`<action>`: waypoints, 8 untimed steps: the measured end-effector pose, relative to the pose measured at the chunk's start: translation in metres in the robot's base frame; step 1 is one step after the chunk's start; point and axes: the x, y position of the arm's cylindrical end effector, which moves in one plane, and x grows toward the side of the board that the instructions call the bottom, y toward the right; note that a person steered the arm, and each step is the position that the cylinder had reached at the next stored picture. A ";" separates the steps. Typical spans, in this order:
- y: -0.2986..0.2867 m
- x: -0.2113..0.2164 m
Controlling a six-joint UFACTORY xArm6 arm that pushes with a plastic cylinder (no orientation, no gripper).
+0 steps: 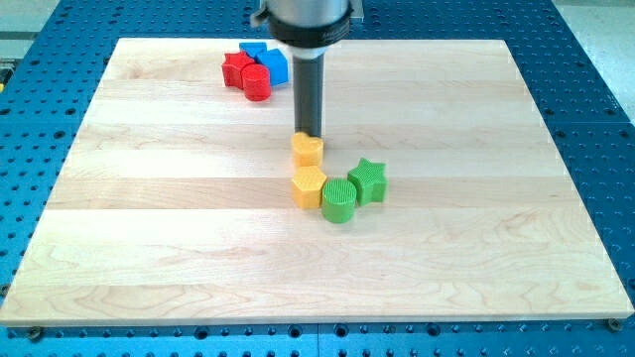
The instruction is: Move the yellow blocks towards the green blocks
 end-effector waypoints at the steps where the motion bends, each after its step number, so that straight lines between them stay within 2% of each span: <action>1: 0.008 0.036; 2: -0.016 0.014; 3: -0.040 0.063; 5: -0.015 0.102; 6: -0.023 0.160; 8: 0.010 0.127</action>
